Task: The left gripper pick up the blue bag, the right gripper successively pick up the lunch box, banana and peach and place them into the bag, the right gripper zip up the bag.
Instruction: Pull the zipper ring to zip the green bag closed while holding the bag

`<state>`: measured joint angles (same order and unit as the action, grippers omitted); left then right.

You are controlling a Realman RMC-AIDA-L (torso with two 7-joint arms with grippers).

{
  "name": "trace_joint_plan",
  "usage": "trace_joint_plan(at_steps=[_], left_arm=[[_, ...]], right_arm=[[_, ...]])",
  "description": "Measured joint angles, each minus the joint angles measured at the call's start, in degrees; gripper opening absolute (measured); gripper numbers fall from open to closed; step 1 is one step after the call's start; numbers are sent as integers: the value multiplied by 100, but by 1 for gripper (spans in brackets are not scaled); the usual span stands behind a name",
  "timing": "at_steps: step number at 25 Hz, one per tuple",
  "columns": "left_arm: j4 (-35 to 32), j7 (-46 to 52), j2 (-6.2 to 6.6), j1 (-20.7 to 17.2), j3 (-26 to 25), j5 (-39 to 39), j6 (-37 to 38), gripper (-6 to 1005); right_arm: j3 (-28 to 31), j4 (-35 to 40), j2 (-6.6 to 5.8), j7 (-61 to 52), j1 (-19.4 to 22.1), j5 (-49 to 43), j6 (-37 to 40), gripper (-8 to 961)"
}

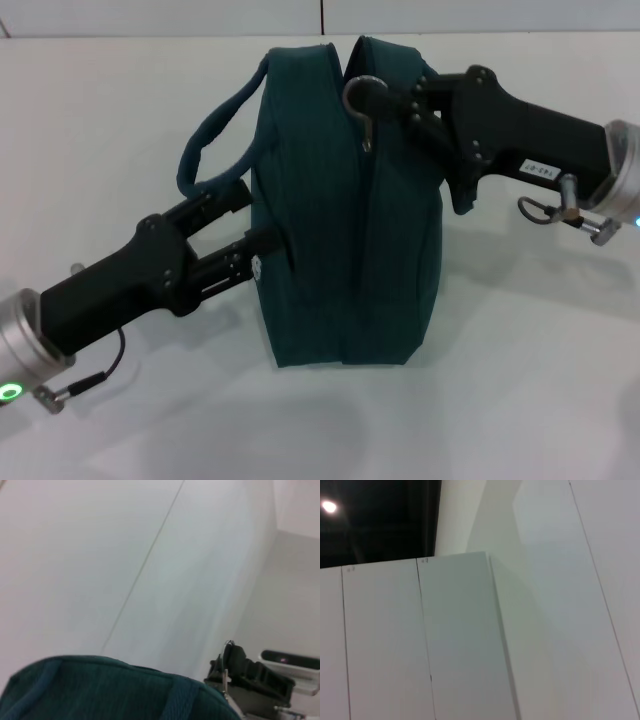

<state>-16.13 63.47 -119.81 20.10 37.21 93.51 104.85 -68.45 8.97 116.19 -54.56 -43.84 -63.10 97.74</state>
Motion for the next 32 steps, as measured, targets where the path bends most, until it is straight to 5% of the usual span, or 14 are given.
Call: trace_joint_plan(at_steps=[30,32], left_arm=[[559,-958,-23,598,27,-374,-824,773],[557,-966,-15,608,38,-347,-816,655]], right_arm=[[-55,78,0,-9,-343,82,-313,20],[-55,78,0,-10,-336,92,-307,20]])
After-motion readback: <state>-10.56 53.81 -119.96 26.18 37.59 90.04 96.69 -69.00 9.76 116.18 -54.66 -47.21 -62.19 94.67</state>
